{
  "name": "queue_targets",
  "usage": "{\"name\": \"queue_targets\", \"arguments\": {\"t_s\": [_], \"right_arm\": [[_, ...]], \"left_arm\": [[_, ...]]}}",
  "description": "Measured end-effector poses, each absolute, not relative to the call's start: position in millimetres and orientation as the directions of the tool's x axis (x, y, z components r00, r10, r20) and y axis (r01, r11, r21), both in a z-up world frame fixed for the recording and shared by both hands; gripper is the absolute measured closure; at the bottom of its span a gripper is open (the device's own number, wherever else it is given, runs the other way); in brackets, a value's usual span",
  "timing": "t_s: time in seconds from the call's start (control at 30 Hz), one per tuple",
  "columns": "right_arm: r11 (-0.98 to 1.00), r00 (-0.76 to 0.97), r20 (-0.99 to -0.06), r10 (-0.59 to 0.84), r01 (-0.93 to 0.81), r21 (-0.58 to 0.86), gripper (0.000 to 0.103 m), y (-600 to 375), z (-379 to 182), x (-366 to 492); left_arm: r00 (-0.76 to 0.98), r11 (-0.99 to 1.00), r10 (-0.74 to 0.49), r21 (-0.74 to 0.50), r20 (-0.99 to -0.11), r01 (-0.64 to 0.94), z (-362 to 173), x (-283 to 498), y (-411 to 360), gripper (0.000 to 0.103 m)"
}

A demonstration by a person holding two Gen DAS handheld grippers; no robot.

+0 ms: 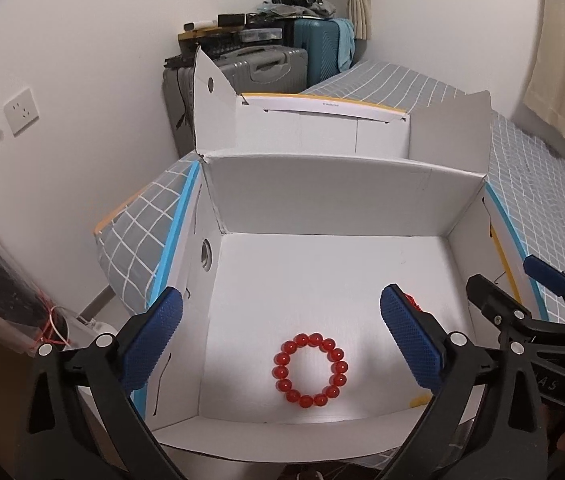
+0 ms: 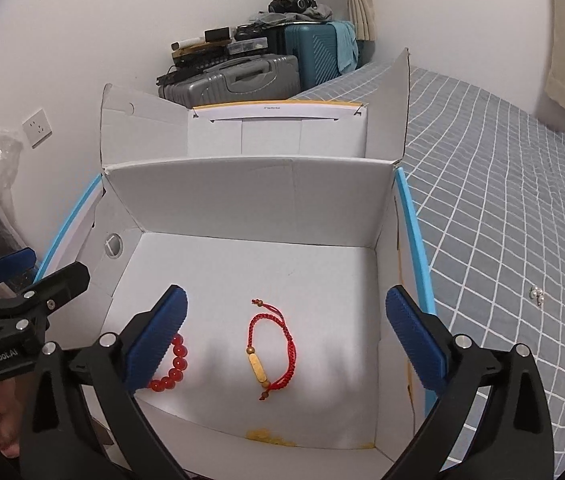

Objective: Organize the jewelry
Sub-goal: 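Move both tools back over the bed toward the remaining bracelets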

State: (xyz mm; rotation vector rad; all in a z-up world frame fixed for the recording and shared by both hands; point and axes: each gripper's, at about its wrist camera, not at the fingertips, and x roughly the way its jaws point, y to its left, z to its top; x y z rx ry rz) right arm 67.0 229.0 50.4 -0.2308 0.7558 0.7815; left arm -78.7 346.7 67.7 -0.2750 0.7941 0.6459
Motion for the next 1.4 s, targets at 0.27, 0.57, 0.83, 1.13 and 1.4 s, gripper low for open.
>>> {"name": "queue_targets", "arguments": {"t_s": [0.27,0.57,0.83,1.13,1.4], "right_arm": [[0.718,0.525,-0.641,0.559,-0.693,0.059,0.007,205,70,65],[0.781,0.597,-0.616,0.514,-0.623,0.047,0.007,145,79,83],[0.875,0.676,-0.618,0.400,-0.483,0.037,0.007,70,79,106],[0.952,0.744,-0.620,0.247,-0.306,0.012,0.007,-43,77,127],[0.987,0.730,-0.674,0.113,-0.162,-0.010,0.007,-140,53,150]], "left_arm": [[0.551,0.799,0.416,0.002,-0.724,-0.601,76,-76,332,0.006],[0.615,0.847,0.366,-0.025,-0.699,-0.532,88,-56,292,0.006],[0.657,0.900,0.291,-0.035,-0.695,-0.435,86,-23,245,0.006],[0.697,0.962,0.184,-0.019,-0.693,-0.273,83,17,165,0.006],[0.693,0.991,0.084,-0.013,-0.716,-0.134,63,53,96,0.006]]}}
